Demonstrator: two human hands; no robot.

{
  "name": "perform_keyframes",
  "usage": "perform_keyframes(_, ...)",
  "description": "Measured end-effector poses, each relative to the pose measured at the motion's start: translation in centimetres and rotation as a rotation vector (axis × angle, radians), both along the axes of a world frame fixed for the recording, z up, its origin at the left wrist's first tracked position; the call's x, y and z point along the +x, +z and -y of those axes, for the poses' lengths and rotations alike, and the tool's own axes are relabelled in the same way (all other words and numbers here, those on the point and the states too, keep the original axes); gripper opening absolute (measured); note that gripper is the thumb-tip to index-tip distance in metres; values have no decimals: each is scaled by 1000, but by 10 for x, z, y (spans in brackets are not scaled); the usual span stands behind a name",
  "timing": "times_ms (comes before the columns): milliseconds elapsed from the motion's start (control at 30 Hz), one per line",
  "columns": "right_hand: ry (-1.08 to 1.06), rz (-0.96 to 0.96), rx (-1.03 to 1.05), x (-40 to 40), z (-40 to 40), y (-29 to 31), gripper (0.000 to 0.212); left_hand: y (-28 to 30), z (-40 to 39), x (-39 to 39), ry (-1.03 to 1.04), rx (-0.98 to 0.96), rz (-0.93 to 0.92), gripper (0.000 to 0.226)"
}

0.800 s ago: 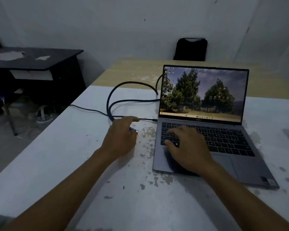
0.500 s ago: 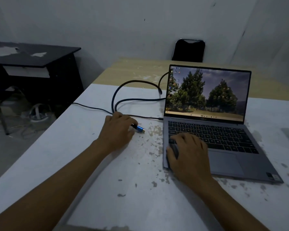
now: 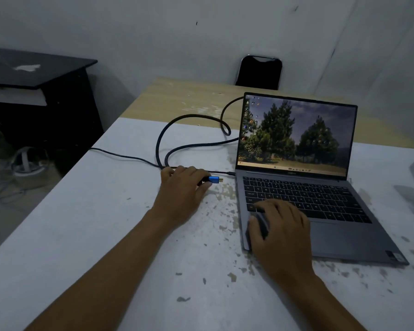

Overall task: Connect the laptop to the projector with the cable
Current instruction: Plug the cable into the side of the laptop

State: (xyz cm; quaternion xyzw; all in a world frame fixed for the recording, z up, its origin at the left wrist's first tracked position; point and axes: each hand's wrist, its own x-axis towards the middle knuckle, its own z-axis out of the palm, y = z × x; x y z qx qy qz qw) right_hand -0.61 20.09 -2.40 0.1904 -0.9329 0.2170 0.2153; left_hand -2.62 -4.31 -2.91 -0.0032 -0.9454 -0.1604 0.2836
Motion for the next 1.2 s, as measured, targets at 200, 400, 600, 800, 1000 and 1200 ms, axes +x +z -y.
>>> perform_keyframes(200, -15, 22, -21, -1, -1, -3, 25, -1, -2, 2, 2, 68, -28, 16)
perform_keyframes(400, 7, 10, -28, 1, 0, -4, 23, 10, -8, -16, 87, 110, -88, 13)
perform_keyframes(600, 1, 25, -27, 0, 0, -4, 21, 23, -3, -75, 174, 84, 52, 19)
perform_keyframes(800, 4, 40, -31, 2, 2, -3, 23, 25, -15, -118, 165, 71, 279, 20)
perform_keyframes(1000, 7, 54, -42, 1, 1, -2, 16, 37, -31, -142, 39, 93, 370, 23)
perform_keyframes(1200, 10, 54, -39, 1, 1, -1, 18, 37, -25, -127, -33, 8, 383, 41)
